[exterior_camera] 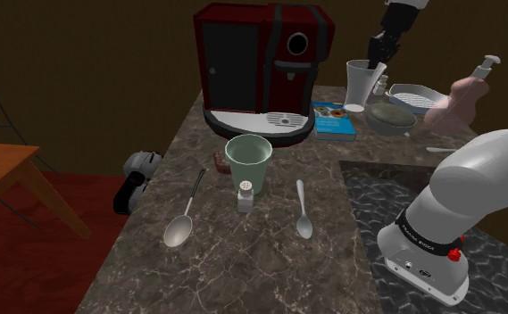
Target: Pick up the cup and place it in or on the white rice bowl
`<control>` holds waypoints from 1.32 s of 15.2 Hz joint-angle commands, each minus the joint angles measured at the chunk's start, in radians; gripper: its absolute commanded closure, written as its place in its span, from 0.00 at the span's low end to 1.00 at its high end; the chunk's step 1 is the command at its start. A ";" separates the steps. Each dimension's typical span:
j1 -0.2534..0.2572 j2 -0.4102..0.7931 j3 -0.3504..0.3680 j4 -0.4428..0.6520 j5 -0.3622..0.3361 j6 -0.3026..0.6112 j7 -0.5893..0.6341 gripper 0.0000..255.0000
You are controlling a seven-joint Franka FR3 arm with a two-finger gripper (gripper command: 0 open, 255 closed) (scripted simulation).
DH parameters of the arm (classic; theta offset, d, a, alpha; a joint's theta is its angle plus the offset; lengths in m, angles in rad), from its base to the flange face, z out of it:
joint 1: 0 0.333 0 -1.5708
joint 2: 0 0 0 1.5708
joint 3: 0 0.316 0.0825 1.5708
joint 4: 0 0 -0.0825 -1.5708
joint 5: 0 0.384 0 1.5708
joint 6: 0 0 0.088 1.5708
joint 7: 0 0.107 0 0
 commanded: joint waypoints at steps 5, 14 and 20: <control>-0.025 0.073 -0.100 0.125 -0.033 -0.070 -0.117 1.00; -0.050 0.291 -0.300 0.400 -0.024 -0.179 -0.368 1.00; -0.099 0.523 -0.441 0.642 0.073 -0.275 -0.576 1.00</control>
